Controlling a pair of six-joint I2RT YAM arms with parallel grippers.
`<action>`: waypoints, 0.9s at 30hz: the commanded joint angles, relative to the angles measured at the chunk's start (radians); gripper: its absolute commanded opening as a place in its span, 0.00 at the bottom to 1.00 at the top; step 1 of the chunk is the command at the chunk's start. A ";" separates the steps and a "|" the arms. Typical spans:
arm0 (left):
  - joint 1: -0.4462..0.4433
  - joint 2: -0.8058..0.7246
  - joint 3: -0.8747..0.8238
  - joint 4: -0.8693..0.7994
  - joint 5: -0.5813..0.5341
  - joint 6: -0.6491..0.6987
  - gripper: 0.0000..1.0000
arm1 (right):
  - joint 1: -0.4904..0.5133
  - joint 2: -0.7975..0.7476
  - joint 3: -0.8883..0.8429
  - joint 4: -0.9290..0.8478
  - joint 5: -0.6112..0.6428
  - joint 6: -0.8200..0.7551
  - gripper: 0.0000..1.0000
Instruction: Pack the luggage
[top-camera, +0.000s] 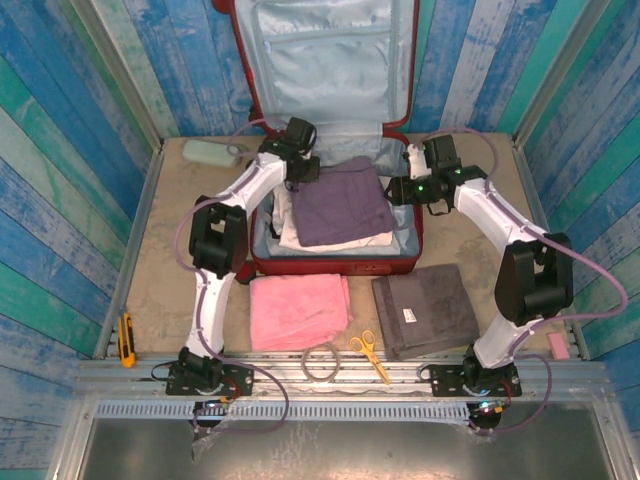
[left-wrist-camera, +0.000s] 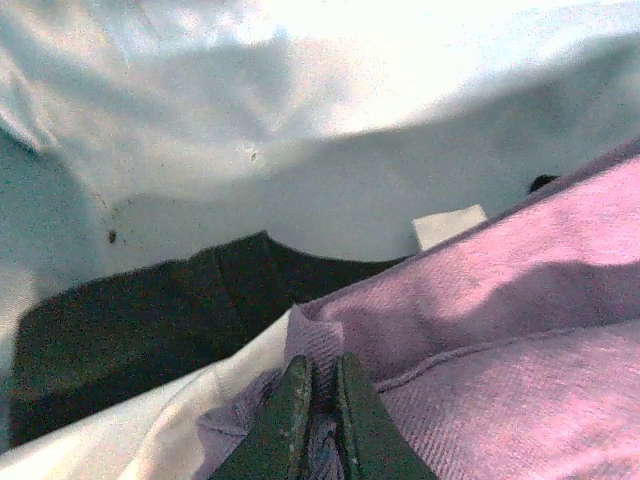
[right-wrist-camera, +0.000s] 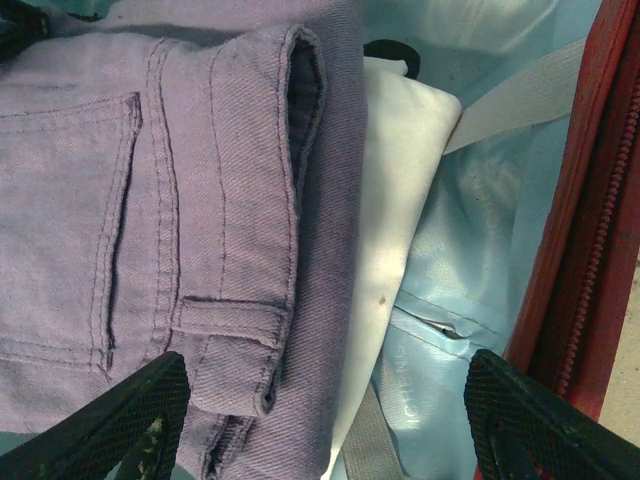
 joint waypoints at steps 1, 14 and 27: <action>-0.067 -0.227 -0.091 0.187 -0.068 0.130 0.00 | 0.002 -0.029 0.006 -0.016 0.021 0.007 0.75; -0.064 -0.356 -0.335 0.416 -0.223 0.182 0.28 | 0.002 -0.043 0.001 0.001 0.036 0.020 0.74; -0.053 -0.479 -0.443 0.502 -0.304 0.034 0.93 | 0.002 -0.171 -0.039 -0.148 0.124 0.027 0.77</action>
